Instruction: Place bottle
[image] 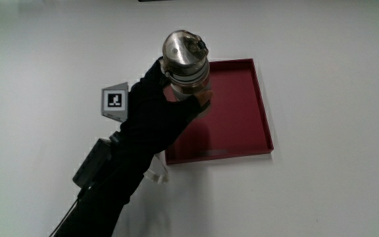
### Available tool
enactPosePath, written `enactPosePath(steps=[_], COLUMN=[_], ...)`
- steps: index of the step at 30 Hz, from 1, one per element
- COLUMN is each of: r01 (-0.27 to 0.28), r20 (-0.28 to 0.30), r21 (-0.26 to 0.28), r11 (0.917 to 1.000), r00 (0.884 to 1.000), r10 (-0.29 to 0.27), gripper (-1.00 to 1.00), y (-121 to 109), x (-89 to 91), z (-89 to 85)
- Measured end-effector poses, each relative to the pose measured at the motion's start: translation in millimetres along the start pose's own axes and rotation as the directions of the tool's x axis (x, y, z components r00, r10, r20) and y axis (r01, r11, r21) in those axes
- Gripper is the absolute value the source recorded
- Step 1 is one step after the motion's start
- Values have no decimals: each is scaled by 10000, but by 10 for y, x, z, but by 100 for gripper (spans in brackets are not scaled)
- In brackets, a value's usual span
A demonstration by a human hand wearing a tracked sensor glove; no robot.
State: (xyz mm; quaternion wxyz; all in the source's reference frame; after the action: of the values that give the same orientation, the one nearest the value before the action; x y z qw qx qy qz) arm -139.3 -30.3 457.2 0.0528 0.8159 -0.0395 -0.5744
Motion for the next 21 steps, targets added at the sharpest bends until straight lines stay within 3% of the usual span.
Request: enactPosePath(steps=[3, 4, 5, 8, 9, 11, 15, 16, 21], r01=[-261, -39, -388, -326, -824, -980, -1364, -1310, -1042], r20=[-193, -235, -604, -363, -571, -402, -690, -438, -522], r21=[-73, -147, -354, -646, -808, -968, -1138, -1122, -1285], r11=[9996, 9999, 9986, 9974, 9933, 9905, 9841, 9850, 9862], r00=[9995, 9997, 9975, 9989, 9953, 9947, 9892, 9910, 9938], r10=[260, 36, 367, 303, 779, 945, 1291, 1268, 982], gripper=[0, 0, 0, 0, 0, 0, 0, 0, 0], y=[-12, -16, -34, -72, -91, -112, -137, -140, -121], x=[-96, -146, -188, -299, -300, -341, -412, -420, -438], z=[-109, -150, -185, -318, -344, -396, -451, -453, -474])
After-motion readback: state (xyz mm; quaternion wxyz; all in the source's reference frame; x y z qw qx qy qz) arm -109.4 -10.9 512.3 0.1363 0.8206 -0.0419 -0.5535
